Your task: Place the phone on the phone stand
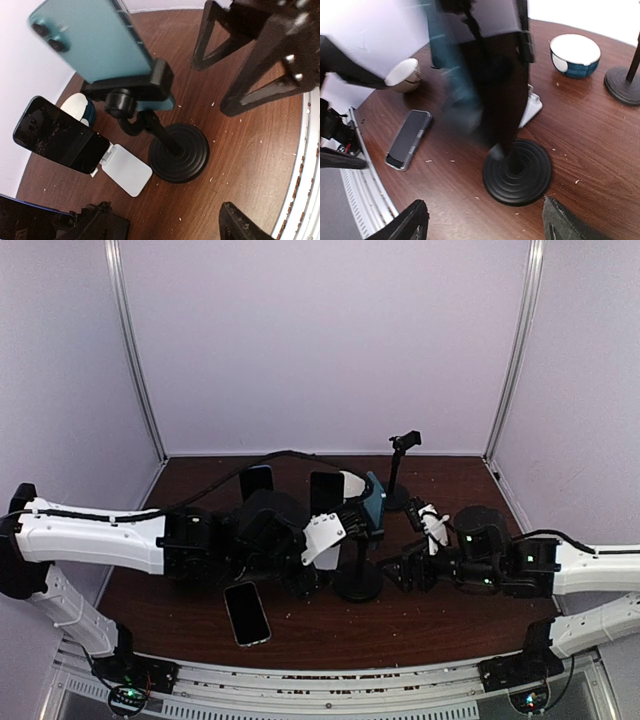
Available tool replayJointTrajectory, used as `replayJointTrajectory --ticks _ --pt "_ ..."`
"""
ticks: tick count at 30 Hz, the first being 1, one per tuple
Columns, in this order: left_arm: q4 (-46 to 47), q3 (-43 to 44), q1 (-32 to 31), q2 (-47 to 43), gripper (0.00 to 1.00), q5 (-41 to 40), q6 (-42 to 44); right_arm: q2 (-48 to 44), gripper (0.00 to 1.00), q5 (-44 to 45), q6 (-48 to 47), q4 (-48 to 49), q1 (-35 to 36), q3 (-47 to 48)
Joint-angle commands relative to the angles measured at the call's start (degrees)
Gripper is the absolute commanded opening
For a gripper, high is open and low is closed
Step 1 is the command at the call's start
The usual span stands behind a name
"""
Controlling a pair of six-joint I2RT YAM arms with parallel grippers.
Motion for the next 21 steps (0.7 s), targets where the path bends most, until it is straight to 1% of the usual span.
replayJointTrajectory --ticks 1,3,5,6,7,9,11,13,16,17,19,21 --pt "19.54 -8.81 1.35 -4.99 0.71 0.75 -0.6 2.9 0.79 -11.97 -3.25 5.96 -4.05 -2.41" --pt "33.36 -16.71 3.79 -7.09 0.7 4.16 -2.1 1.12 0.79 -10.95 -2.81 9.17 -4.12 -4.48" --pt "46.16 -22.94 7.39 -7.94 0.69 12.41 -3.83 -0.49 0.8 -9.82 -2.85 10.22 -4.31 -6.02" --pt "50.51 -24.31 8.52 -7.42 0.67 15.53 -3.46 -0.89 0.81 -9.62 -3.09 9.62 -4.48 -6.25" --pt "52.53 -23.79 8.99 -6.12 0.65 17.31 -1.54 -1.13 0.81 -9.53 -3.41 8.72 -4.71 -6.32" --pt "50.23 -19.16 9.06 -1.96 0.64 19.89 3.85 -1.47 0.81 -9.57 -3.88 6.71 -5.23 -6.55" --pt "46.87 -14.12 9.42 2.75 0.64 19.8 6.33 -2.25 0.81 -9.46 -4.37 5.3 -5.69 -6.68" --pt "47.56 -12.91 11.7 5.47 0.65 20.69 5.0 -3.63 0.81 -9.35 -5.05 4.07 -6.36 -6.62" --pt "54.44 -13.91 15.69 7.34 0.65 28.19 1.55 -6.15 0.81 -10.13 -6.07 2.93 -7.57 -6.47" --pt "54.18 -13.23 16.05 8.2 0.65 29.87 1.59 -7.0 0.81 -10.41 -6.39 2.53 -7.82 -6.24" --pt "49.66 -9.94 16.17 10.44 0.63 30.61 2.84 -7.55 0.81 -10.6 -7.25 1.42 -8.48 -5.42" --pt "46.21 -6.7 16.21 12.94 0.59 33.19 4.06 -7.64 0.81 -10.79 -8.57 0.02 -9.0 -4.19"
